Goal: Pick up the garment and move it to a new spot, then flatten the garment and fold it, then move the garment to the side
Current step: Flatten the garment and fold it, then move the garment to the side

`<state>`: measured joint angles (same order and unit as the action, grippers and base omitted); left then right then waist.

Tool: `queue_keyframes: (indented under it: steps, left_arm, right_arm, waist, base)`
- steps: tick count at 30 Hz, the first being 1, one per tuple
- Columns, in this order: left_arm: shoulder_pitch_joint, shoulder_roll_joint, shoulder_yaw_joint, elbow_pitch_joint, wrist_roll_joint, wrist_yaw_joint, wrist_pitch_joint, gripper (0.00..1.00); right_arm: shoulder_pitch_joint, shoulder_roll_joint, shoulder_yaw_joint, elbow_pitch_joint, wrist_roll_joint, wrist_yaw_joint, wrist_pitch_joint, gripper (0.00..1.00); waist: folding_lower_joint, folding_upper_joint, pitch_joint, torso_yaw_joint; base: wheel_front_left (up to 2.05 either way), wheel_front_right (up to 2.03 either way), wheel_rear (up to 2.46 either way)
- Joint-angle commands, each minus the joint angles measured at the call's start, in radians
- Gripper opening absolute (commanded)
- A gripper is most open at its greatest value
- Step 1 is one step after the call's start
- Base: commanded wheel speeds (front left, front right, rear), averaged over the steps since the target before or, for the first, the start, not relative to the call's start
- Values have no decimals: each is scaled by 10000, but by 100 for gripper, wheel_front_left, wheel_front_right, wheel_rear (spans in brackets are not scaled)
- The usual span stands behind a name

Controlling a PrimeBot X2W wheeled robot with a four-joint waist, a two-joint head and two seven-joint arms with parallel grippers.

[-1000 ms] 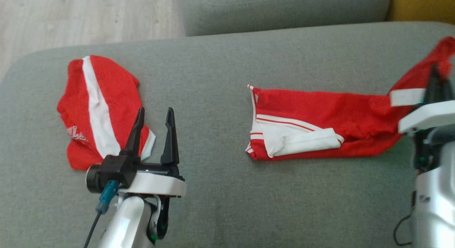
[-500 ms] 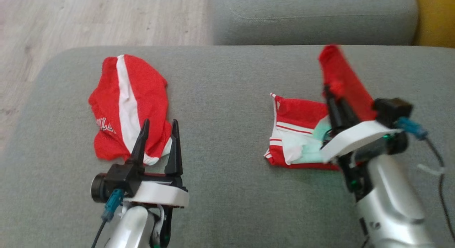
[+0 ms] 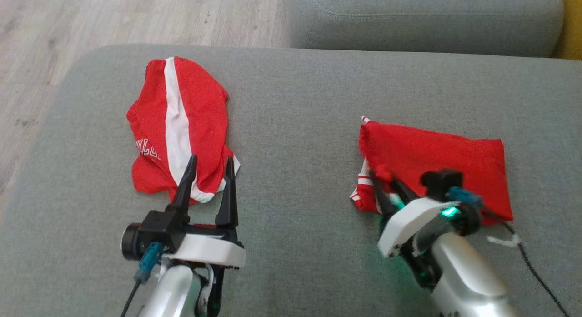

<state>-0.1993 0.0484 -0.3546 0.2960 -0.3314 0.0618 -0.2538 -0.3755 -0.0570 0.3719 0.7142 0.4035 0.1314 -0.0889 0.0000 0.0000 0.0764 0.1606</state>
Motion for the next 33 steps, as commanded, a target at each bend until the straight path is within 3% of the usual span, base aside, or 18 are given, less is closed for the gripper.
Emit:
queue_keyframes:
  steps: [1,4,8,14,21,27,33]
  left_arm:
    - [-439,18,250,-168,-60,47,-80,100]
    - [-468,18,239,-66,-91,38,-80,100]
    - [-521,18,238,-90,-140,56,-80,100]
    - [-443,18,307,-313,-204,164,-80,100]
    - [-204,18,413,-352,-271,291,-80,100]
    - [95,18,610,-419,-220,231,-80,100]
    - [455,18,773,-279,26,135,-80,100]
  right_arm:
    - [-406,67,656,-273,383,-7,-118,100]
    - [-579,68,1350,-277,706,-7,-414,100]
    - [-819,68,1240,-164,674,-7,-1036,100]
    - [-1043,-184,-891,-303,-1752,-7,-1700,100]
    - [644,-63,-3771,-2732,-3526,-7,-1725,100]
    - [2037,54,-5004,-4143,-4104,-7,-1727,100]
    - [2919,65,-4916,-4402,-3701,-7,-1728,100]
  waist:
    - [0,0,30,-45]
    - [0,0,15,-173]
    - [0,0,-67,-360]
    - [0,0,-283,-774]
    - [0,0,-383,-1095]
    - [0,0,-365,-1326]
    - [0,0,-298,-1470]
  base:
    - [0,0,0]
    - [0,0,0]
    - [0,0,0]
    - [0,0,0]
    - [0,0,0]
    - [0,0,0]
    - [0,0,0]
